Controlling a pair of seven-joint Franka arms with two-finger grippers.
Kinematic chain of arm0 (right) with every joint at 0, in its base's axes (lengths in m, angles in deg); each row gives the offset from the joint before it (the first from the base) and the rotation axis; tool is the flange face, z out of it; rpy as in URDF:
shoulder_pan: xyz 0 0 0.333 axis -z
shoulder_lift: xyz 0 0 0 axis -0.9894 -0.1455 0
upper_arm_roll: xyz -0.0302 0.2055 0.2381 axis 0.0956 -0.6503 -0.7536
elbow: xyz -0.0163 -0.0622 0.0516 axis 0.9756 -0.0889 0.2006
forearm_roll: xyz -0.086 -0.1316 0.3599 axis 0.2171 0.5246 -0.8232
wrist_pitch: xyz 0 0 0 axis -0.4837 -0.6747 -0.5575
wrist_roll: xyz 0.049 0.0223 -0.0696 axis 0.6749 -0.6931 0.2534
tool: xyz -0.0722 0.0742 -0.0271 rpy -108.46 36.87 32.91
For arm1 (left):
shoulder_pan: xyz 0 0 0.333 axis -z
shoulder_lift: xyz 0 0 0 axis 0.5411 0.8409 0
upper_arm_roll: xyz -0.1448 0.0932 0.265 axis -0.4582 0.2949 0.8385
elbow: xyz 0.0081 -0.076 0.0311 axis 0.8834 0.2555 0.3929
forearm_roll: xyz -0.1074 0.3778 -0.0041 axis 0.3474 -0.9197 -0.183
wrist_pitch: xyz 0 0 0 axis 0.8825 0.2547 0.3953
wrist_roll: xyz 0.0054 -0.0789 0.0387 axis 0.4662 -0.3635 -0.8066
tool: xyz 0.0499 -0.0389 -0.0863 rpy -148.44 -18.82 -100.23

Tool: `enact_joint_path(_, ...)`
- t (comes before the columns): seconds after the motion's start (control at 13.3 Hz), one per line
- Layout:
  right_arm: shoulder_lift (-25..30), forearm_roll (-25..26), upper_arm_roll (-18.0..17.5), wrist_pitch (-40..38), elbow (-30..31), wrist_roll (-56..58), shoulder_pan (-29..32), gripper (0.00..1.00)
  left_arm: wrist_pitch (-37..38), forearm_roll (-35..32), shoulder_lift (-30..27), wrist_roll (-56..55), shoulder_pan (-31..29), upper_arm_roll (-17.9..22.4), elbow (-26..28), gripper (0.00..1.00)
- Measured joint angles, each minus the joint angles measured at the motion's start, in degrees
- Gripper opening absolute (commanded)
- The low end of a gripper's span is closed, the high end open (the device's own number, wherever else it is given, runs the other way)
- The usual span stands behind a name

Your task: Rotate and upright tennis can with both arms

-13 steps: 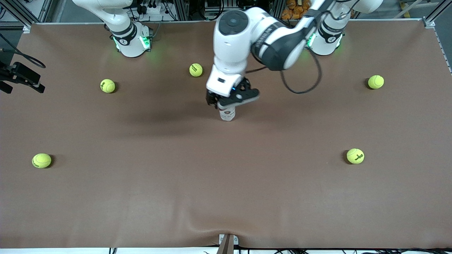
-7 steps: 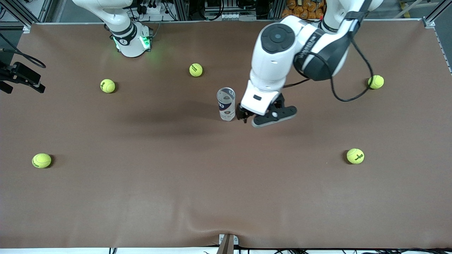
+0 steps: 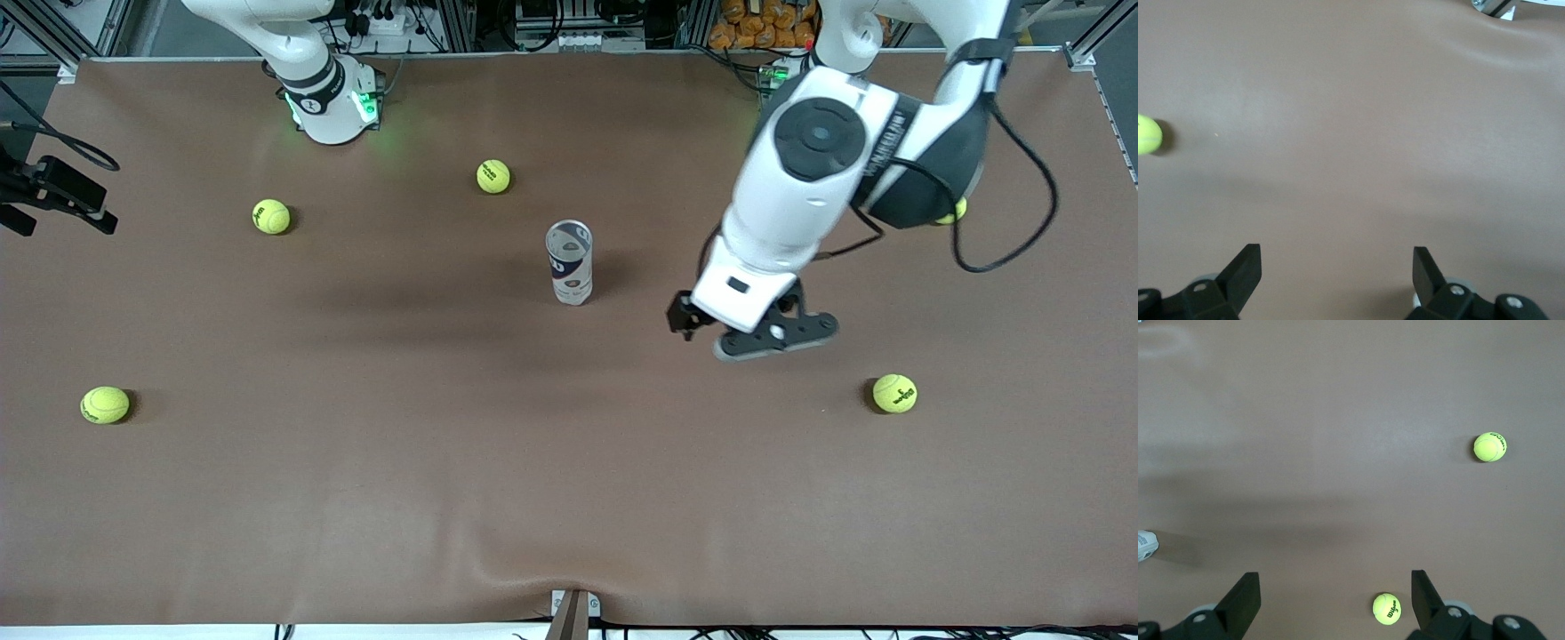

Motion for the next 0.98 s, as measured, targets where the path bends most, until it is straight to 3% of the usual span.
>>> enact_joint_path(0.68, 0.0, 0.0, -0.1, -0.1, 0.0, 0.0, -0.4, 1.0, 2.9, 0.0, -1.3, 22.5, -21.0, -6.6, 0.0, 1.0)
enact_joint_path(0.98, 0.1, -0.1, -0.1, -0.1, 0.0, 0.0, -0.5, 1.0, 6.0, 0.1, -4.0, 23.4, -22.6, -6.8, 0.0, 1.0)
